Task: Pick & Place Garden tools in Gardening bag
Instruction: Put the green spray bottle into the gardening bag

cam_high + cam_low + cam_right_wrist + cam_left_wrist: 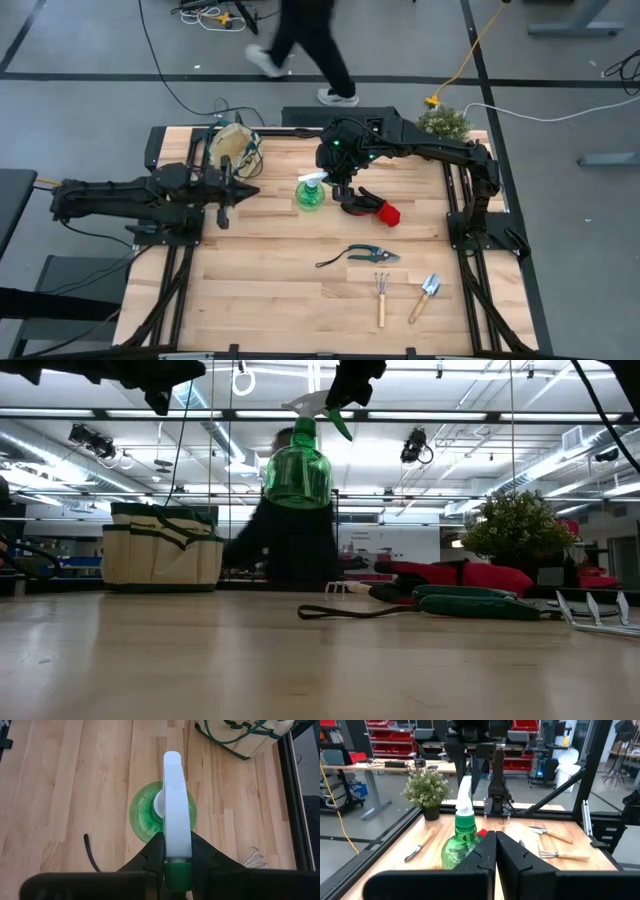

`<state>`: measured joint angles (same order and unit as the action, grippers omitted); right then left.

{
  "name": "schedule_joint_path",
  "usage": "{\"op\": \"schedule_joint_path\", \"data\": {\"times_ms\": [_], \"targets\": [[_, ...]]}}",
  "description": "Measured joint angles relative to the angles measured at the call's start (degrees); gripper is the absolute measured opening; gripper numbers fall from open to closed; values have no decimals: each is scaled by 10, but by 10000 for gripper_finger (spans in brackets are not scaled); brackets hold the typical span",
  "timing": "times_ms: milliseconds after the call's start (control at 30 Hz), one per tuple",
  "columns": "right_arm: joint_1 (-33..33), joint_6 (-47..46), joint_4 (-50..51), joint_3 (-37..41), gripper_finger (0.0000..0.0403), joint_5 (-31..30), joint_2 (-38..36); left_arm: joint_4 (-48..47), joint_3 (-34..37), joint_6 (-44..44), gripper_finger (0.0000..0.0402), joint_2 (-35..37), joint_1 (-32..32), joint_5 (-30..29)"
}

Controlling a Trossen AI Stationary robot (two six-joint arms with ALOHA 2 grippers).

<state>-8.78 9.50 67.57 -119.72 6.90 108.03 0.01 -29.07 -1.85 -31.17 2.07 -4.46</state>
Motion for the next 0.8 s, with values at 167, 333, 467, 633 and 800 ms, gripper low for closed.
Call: {"op": "schedule_joint_path", "data": {"times_ms": [167,333,467,633,800], "targets": [[0,0,0,0,55,0,0,45,-7,2,13,-42,0,-9],[0,0,0,0,55,0,0,101,-7,1,14,-76,0,-9],[0,-1,0,0,55,0,0,120,-8,-5,18,-97,0,-21],[0,-10,0,0,55,0,0,130,-27,-5,56,-128,0,-25],[0,-12,0,0,55,0,0,122,-66,0,113,-167,0,-49]]}}
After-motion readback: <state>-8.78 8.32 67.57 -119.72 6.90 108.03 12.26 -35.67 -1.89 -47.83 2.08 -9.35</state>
